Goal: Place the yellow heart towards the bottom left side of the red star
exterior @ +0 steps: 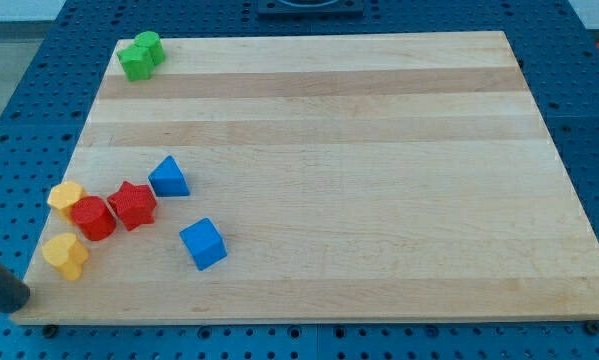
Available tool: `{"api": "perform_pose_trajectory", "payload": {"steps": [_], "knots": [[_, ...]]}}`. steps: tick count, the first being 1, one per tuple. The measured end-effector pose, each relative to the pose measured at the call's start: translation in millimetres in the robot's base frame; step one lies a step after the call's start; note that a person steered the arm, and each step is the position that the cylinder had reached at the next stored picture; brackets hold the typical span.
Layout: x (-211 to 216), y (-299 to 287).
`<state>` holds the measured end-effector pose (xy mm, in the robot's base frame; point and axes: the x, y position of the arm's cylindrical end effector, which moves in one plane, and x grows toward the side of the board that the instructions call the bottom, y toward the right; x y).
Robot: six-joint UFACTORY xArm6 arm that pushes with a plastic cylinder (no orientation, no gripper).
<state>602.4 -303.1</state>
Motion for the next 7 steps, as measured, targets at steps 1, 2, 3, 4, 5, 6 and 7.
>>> {"api": "perform_pose_trajectory", "payload": {"steps": [1, 2, 3, 4, 5, 6, 7], "knots": [[-36.7, 12.3], [-71.9, 45.5], [-89.7, 56.6], [-88.7, 56.3], [-82.9, 47.5], [-82.9, 50.3], [-80.0, 75.9]]}}
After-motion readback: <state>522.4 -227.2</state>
